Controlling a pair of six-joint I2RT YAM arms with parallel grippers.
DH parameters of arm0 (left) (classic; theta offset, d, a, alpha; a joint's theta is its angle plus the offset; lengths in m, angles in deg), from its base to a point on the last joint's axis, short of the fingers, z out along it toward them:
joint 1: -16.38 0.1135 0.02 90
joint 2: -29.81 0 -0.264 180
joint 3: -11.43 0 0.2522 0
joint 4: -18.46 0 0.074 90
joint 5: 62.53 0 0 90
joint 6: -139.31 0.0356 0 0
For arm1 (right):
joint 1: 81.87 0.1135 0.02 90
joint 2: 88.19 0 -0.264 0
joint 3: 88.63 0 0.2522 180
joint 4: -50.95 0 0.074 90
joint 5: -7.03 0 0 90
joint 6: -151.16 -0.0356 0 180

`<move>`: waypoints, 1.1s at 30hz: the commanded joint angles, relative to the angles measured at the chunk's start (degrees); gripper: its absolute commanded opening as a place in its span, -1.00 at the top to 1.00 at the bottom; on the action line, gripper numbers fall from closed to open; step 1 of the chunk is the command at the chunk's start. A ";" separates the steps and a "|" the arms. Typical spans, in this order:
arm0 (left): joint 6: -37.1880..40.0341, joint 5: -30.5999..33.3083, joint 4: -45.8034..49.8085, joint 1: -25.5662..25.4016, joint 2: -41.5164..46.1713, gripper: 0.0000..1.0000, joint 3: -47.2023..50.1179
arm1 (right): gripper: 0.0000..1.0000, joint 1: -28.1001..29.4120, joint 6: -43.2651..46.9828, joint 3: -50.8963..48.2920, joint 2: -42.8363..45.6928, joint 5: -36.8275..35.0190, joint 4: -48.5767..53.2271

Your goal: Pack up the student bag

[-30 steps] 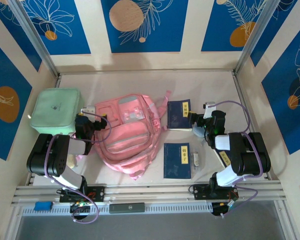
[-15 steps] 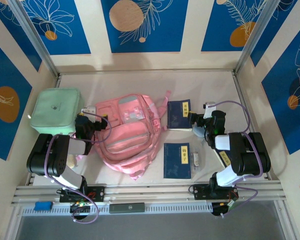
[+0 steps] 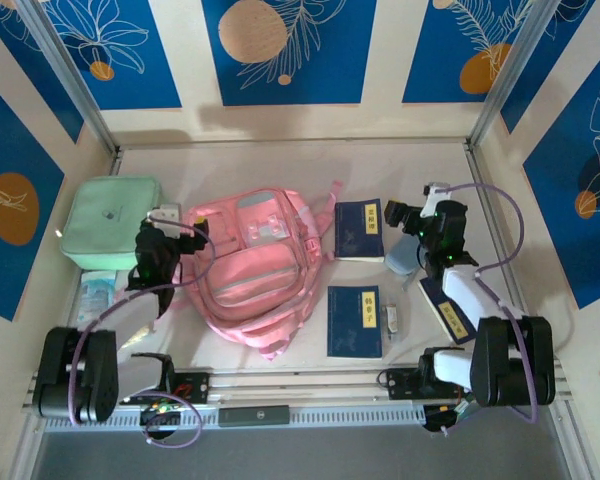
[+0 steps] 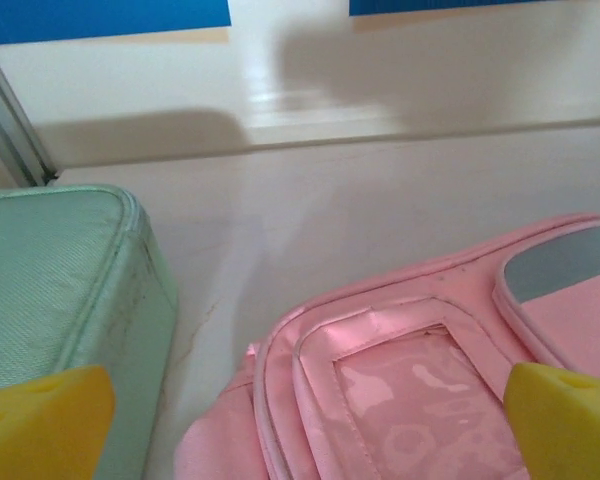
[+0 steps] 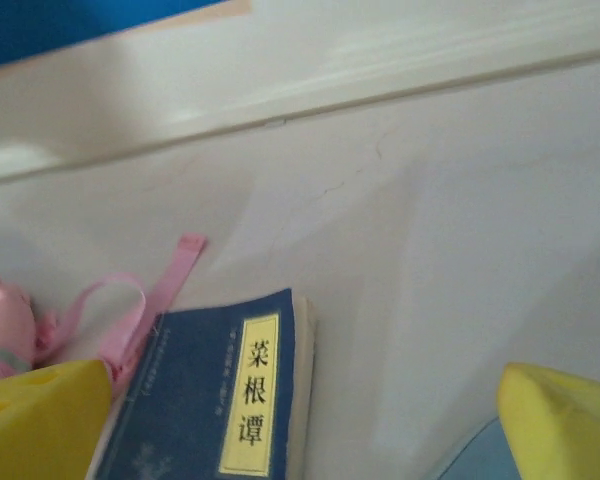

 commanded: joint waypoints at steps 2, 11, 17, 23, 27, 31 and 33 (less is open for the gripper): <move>-7.90 -2.76 14.43 0.76 6.65 -0.99 -4.88 | -0.98 -2.51 -16.56 7.11 1.42 -3.52 22.85; -31.33 -3.27 28.73 1.35 16.74 -0.99 -5.44 | -0.98 -1.85 -20.02 7.81 4.45 12.00 30.57; -37.70 -11.48 51.67 -0.78 21.04 -0.99 -10.27 | -0.98 8.23 -18.77 11.80 2.08 13.30 39.77; -42.57 -14.07 63.37 -4.51 28.72 -0.99 -8.30 | -0.98 20.05 -20.51 17.35 -6.60 14.62 42.31; -44.31 -14.07 67.75 -8.64 31.10 -0.99 -7.18 | -1.00 24.81 -20.28 23.25 -14.93 14.04 42.54; -45.74 -10.40 72.63 -15.13 30.10 -0.99 -8.20 | -0.84 27.04 -19.21 30.23 -24.17 15.06 42.39; -46.95 -8.78 74.33 -18.86 29.79 -0.99 -8.76 | -0.78 27.30 -17.98 33.54 -28.20 15.08 42.75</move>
